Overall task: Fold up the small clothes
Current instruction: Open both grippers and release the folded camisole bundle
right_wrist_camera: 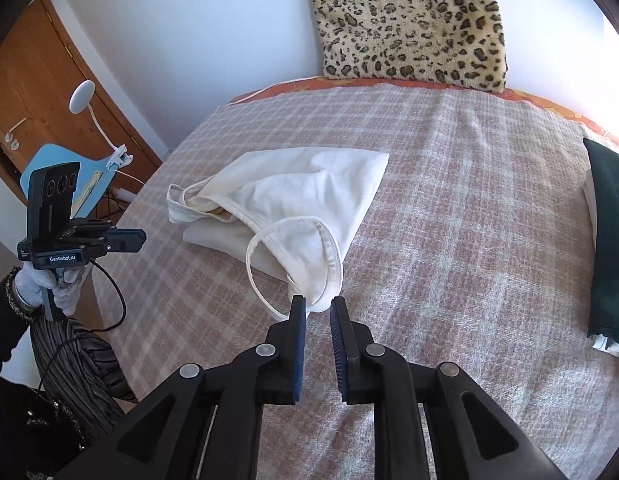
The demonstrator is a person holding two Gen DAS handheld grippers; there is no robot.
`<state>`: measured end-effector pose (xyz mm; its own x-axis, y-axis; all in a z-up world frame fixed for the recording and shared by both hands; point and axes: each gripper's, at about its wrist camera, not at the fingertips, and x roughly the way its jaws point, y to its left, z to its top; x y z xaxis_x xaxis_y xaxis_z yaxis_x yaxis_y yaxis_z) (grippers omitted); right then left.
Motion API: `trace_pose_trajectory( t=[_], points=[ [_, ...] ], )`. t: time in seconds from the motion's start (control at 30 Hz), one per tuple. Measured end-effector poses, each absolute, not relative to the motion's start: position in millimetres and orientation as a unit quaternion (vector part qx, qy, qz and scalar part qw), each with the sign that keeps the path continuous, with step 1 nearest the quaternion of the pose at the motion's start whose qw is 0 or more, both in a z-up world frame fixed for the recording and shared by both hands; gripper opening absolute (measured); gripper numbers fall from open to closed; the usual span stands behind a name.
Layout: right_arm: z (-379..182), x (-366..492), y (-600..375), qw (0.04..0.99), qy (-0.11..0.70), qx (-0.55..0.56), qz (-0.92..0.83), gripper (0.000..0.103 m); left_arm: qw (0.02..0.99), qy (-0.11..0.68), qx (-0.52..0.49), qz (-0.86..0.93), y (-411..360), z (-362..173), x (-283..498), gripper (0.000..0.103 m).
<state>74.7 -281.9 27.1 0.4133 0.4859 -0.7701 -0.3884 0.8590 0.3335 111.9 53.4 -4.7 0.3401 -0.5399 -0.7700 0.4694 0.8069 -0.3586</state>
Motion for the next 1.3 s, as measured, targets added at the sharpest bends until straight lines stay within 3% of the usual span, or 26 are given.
trace_pose_trajectory(
  t=[0.2, 0.43, 0.73, 1.07, 1.3],
  points=[
    [37, 102, -247, 0.842, 0.454, 0.056, 0.287, 0.024, 0.853, 0.433, -0.037, -0.288, 40, 21, 155, 0.012],
    [3, 132, -201, 0.823, 0.49, 0.012, 0.286, 0.024, 0.811, 0.51, 0.039, -0.283, 2, -22, 210, 0.012],
    [-20, 110, -208, 0.777, 0.543, -0.098, 0.302, 0.022, 0.769, 0.549, 0.116, -0.308, 3, -60, 160, 0.012],
    [9, 111, -242, 0.815, 0.505, 0.005, 0.284, 0.027, 0.816, 0.494, 0.048, -0.295, 22, -19, 160, 0.012],
    [16, 128, -204, 0.82, 0.479, 0.036, 0.312, 0.029, 0.794, 0.521, 0.091, -0.299, -10, -49, 169, 0.012]
  ],
)
